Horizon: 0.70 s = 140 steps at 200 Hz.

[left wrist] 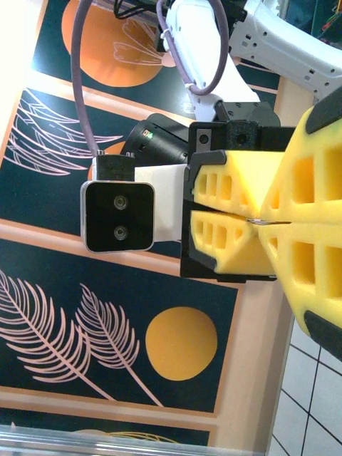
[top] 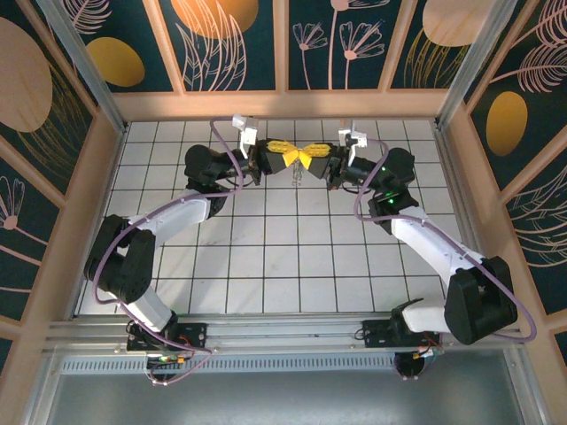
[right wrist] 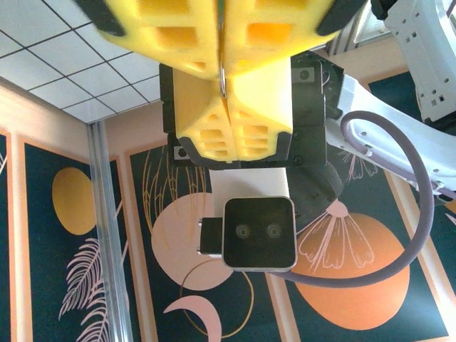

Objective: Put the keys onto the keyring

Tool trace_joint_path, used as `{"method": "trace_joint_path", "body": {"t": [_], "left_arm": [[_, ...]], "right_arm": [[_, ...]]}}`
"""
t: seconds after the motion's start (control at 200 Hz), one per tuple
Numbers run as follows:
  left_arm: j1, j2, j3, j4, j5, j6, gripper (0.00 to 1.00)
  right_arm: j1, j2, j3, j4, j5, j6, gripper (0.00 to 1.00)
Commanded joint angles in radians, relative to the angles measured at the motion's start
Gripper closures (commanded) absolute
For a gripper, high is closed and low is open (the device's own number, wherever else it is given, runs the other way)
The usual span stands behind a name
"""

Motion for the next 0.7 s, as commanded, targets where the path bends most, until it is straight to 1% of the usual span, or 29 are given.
{"method": "trace_joint_path", "body": {"t": [0.0,0.195,0.255,0.285,0.385,0.576,0.696], "left_arm": [[0.007,-0.001,0.028,-0.014,-0.037,0.006,1.0],[0.005,0.014,0.051,-0.013,0.016,-0.008,1.0],[0.006,0.019,0.056,-0.014,0.028,-0.011,1.0],[0.005,0.019,0.058,-0.015,0.032,-0.011,1.0],[0.005,0.021,0.06,-0.024,0.038,-0.007,1.0],[0.005,0.012,0.061,-0.058,0.024,0.021,1.0],[0.005,-0.001,0.066,-0.122,-0.009,0.069,0.99]], "right_arm": [[0.015,-0.038,0.014,0.008,-0.113,-0.021,0.86],[0.015,-0.021,0.04,-0.014,-0.142,-0.029,0.8],[0.016,-0.016,0.047,-0.019,-0.147,-0.032,0.79],[0.015,-0.013,0.051,-0.021,-0.15,-0.034,0.82],[0.014,-0.003,0.063,-0.031,-0.162,-0.037,1.0],[0.002,-0.005,0.064,-0.052,-0.174,-0.051,1.0],[-0.015,-0.009,0.067,-0.104,-0.156,-0.087,1.0]]}}
